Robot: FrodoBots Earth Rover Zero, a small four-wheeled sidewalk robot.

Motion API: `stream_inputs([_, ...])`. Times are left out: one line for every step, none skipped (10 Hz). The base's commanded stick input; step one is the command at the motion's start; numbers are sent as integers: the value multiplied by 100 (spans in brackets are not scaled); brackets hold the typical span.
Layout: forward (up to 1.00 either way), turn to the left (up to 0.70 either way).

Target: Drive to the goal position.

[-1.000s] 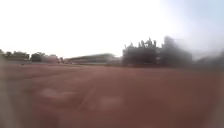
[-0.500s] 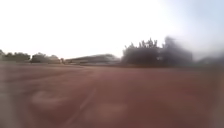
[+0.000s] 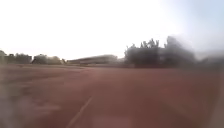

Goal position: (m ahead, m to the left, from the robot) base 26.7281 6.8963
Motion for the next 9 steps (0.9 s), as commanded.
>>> stream_inputs([70,0])
stream_inputs([70,0])
stream_inputs([70,0])
stream_inputs([70,0])
stream_inputs([70,0])
stream_inputs([70,0])
stream_inputs([70,0])
stream_inputs([70,0])
stream_inputs([70,0])
